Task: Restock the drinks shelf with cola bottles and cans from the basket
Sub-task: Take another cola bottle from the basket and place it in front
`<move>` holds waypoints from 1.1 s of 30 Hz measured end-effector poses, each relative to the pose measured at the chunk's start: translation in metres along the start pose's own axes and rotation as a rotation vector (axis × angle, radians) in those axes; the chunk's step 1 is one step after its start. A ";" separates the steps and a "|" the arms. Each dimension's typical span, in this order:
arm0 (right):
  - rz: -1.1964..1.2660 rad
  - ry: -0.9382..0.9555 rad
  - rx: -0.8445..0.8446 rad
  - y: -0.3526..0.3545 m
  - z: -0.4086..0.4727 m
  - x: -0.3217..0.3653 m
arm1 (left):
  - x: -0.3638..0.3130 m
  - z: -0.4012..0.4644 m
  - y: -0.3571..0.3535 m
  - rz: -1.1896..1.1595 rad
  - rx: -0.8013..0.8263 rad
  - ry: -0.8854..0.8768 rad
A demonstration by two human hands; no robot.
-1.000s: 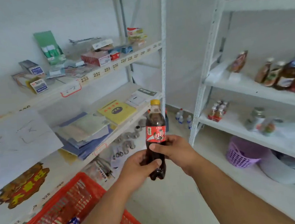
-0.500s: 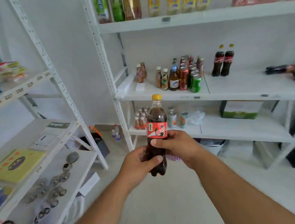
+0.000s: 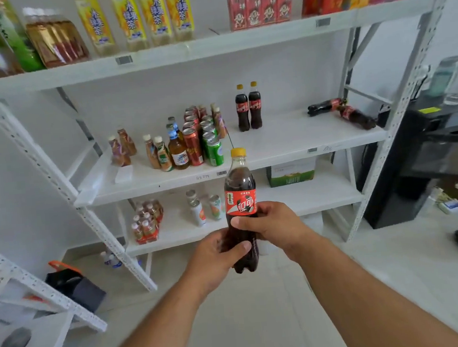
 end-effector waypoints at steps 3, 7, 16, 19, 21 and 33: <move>-0.003 0.004 -0.055 0.023 0.023 -0.002 | 0.001 0.035 -0.012 -0.029 0.049 0.005; -0.053 0.012 -0.103 0.041 0.065 0.004 | -0.006 0.086 -0.015 -0.025 0.069 -0.025; -0.075 0.085 -0.177 0.082 0.154 0.039 | -0.031 0.203 -0.017 0.029 0.157 -0.101; -0.078 0.082 -0.187 0.098 0.178 0.041 | -0.034 0.234 -0.022 0.049 0.149 -0.113; -0.070 0.084 -0.193 0.110 0.195 0.039 | -0.035 0.253 -0.028 0.061 0.136 -0.112; -0.046 0.070 -0.098 0.229 0.304 0.044 | -0.054 0.384 -0.103 0.016 0.071 -0.052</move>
Point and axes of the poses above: each hand's wrist, its own z-axis towards the middle knuckle, its own y-axis out of the back of the hand, x = y × z, the point moved 9 cm from there along z, towards the middle knuckle, and after that the axes turned 1 degree about -y, right-handed, at the moved point
